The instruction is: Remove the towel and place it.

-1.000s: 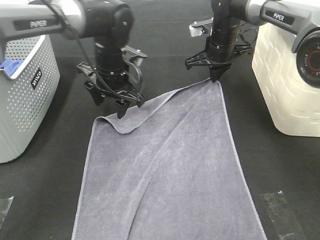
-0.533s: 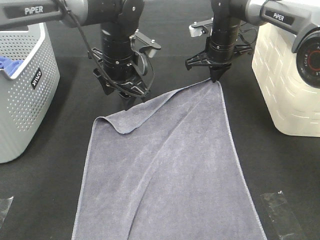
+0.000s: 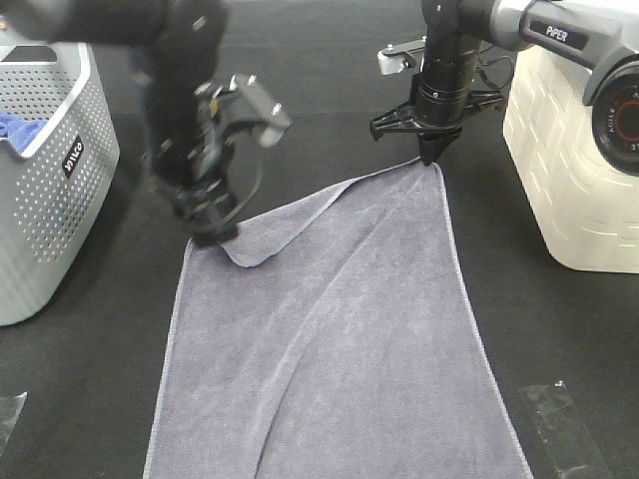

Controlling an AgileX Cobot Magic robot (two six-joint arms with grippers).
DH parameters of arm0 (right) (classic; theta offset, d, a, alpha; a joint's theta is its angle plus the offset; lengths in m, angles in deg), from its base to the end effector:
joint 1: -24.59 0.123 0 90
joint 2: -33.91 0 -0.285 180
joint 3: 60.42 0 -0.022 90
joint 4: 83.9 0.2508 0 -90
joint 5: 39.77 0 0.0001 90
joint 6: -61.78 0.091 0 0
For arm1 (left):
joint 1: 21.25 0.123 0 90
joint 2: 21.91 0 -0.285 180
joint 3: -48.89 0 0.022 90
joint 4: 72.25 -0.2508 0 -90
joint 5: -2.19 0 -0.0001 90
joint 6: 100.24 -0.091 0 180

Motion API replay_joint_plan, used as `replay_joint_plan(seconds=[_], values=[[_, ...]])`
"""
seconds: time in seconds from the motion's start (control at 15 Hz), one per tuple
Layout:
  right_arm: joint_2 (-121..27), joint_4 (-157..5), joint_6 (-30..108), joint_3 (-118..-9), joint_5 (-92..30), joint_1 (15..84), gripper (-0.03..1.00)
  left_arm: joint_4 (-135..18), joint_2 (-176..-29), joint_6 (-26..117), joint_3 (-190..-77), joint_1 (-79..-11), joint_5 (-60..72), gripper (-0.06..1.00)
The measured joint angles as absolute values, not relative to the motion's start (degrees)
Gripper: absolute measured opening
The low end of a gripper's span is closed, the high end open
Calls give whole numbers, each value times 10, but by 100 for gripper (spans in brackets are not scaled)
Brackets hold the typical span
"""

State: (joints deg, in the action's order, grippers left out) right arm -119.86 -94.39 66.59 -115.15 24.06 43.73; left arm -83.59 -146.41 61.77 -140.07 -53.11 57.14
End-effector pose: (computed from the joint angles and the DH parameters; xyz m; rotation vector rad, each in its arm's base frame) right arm 0.5091 0.1609 0.1456 -0.4285 2.7766 -0.1553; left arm 0.3583 -0.2054 0.1811 1.3753 2.6082 0.2219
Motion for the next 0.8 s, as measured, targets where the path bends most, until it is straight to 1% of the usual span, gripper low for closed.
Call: replay_joint_plan(seconds=[0.07, 0.13, 0.2, 0.33, 0.6, 0.8], values=[[-1199, -943, 666, -1152, 241, 437, 0, -836, -1441, 598, -1345, -531, 515, 53], [-1199, -943, 666, -1152, 241, 437, 0, -836, -1441, 598, -1345, -531, 515, 53], [-1199, -943, 666, -1152, 241, 437, 0, -836, -1425, 575, -1299, -531, 446, 53], [-1199, -942, 666, -1152, 241, 437, 0, -836, -1423, 544, -1248, -531, 350, 53], [-1199, -942, 666, -1152, 243, 437, 0, -836, -1456, 523, -1244, -531, 253, 53], [-1199, -939, 666, -1152, 243, 437, 0, -836, -1477, 503, -1244, -531, 231, 53]])
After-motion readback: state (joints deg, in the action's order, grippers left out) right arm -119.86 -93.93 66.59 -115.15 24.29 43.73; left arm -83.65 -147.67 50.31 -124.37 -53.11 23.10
